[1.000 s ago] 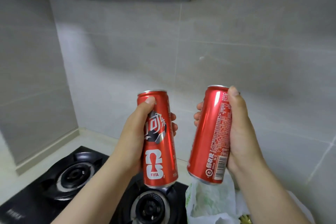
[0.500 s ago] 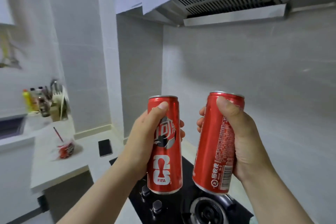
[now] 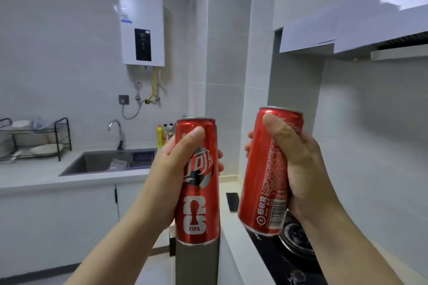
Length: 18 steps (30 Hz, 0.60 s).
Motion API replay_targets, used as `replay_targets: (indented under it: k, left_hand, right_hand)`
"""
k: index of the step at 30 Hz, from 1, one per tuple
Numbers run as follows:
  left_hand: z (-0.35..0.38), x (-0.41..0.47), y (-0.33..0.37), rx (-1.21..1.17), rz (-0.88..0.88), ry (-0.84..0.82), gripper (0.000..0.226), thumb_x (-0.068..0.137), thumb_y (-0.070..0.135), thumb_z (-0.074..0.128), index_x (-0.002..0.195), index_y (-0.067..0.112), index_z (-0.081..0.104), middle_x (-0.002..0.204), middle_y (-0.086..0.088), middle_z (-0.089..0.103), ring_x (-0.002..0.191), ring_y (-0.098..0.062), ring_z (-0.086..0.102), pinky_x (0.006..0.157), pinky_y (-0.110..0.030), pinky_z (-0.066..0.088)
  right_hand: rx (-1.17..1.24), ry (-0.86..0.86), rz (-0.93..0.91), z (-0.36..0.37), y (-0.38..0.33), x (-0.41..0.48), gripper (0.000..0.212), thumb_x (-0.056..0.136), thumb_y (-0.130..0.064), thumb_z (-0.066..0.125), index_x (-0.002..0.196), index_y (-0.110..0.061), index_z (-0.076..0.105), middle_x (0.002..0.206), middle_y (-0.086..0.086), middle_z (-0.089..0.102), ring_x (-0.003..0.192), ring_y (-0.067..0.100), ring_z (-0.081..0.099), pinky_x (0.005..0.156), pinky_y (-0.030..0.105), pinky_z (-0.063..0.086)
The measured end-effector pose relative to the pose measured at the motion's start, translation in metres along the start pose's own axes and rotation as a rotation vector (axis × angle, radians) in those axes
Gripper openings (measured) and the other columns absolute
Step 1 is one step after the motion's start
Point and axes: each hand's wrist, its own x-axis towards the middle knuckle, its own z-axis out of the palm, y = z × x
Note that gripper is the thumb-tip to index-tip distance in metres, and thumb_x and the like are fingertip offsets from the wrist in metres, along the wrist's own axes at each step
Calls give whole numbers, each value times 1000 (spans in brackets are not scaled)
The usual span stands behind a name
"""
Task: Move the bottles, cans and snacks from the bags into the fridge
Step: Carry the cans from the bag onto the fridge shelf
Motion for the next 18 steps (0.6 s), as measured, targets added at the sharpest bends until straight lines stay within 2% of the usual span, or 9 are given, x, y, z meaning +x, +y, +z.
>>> replay_targets:
  k: [3,6,10,15,18]
  left_hand:
    - [-45,-12,16,51,19,109,68,67,54,64,112,3,59,88,-13,72,71,-26,71,59,-30,56]
    - [-84,-22,29,109,61,205,72,61,58,64,109,4,60,88,-13,72,72,-25,70,61,-29,55]
    - [-134,-42,46,161,89,348,77,61,59,63,111,1,58,84,-12,71,70,-24,69,61,-27,54]
    - [-179,-67,67,288,122,609,58,71,51,59,112,10,59,86,-9,74,71,-22,72,61,-28,56]
    - [-197,-85,79,348,153,760,63,66,56,64,111,12,60,88,-10,74,73,-24,72,62,-30,56]
  right_hand:
    - [69,-87,36,47,16,10,41,71,-40,68,99,-10,64,78,8,69,64,23,68,59,33,58]
    - [87,-178,53,92,32,23,41,70,-43,69,96,-11,66,80,10,69,66,25,68,62,37,59]
    - [156,-339,75,149,52,38,49,72,-45,72,99,-4,65,83,15,68,66,26,68,61,35,58]
    - [264,-563,153,220,80,49,53,70,-44,69,100,0,63,76,12,69,63,23,67,58,32,57]
    - [321,-702,195,262,93,53,57,69,-45,70,104,-1,62,81,17,69,66,24,68,58,31,56]
